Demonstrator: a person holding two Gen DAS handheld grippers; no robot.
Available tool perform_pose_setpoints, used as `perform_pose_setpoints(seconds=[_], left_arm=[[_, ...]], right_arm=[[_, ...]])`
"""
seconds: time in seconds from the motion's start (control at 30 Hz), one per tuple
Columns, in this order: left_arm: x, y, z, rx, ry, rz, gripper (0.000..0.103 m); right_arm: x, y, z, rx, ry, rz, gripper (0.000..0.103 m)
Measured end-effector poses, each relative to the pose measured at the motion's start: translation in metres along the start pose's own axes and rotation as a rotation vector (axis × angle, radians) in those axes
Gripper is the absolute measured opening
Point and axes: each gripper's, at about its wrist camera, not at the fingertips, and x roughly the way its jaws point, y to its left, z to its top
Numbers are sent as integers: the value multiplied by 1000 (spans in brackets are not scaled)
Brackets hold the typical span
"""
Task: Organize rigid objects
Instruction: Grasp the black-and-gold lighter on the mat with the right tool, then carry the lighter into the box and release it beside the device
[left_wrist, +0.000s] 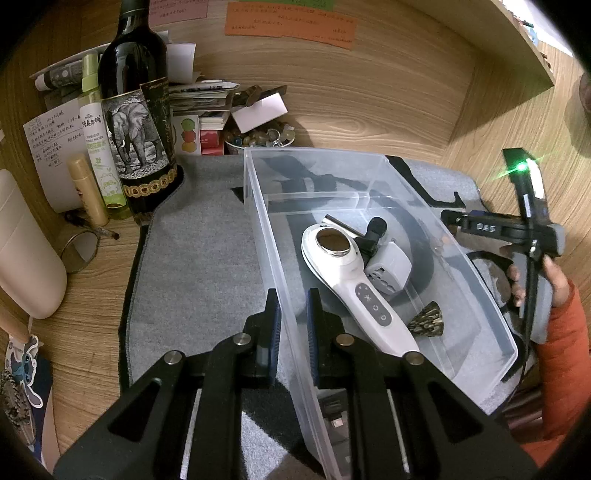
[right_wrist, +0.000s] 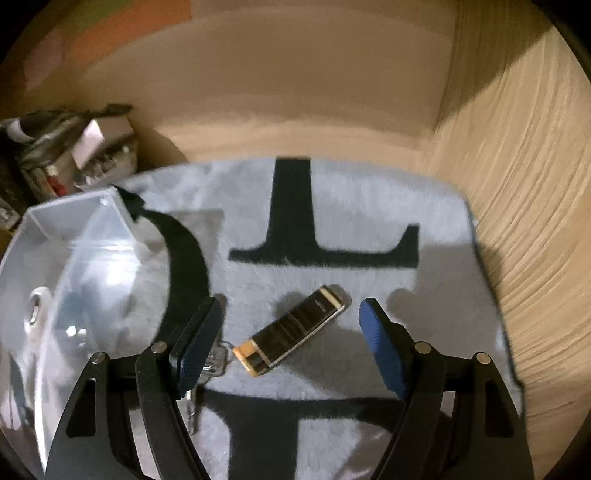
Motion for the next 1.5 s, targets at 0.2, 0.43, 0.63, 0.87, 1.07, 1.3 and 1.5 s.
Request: perform_pose_setpoints(seconds=[0.2,0.43,0.63,0.87,1.07,1.3,1.5], left_arm=[[0,0,0,0,-1,-1,12],[0,0,0,0,-1,-1,12],[0,0,0,-1,-1,0,12],[0,-1,0,1,0,2,12],[0,-1,0,0,2,4,12],[0,0,0,1,3,5,12],[0,0,0,1,4,5,12]], right_arm=[[18,-2,-8,8,48,-15,58],[10,-8,-19,-21,45,-4,33],[2,-20,-25,-13,26,-9,22],[-22,-13,-23,-19,-35,20,22],[-56,9,-15,-77,-127,64,22],[-92,43,-7,-164,-232,140,22],[-109,76,-14,-266,-272,210,22]])
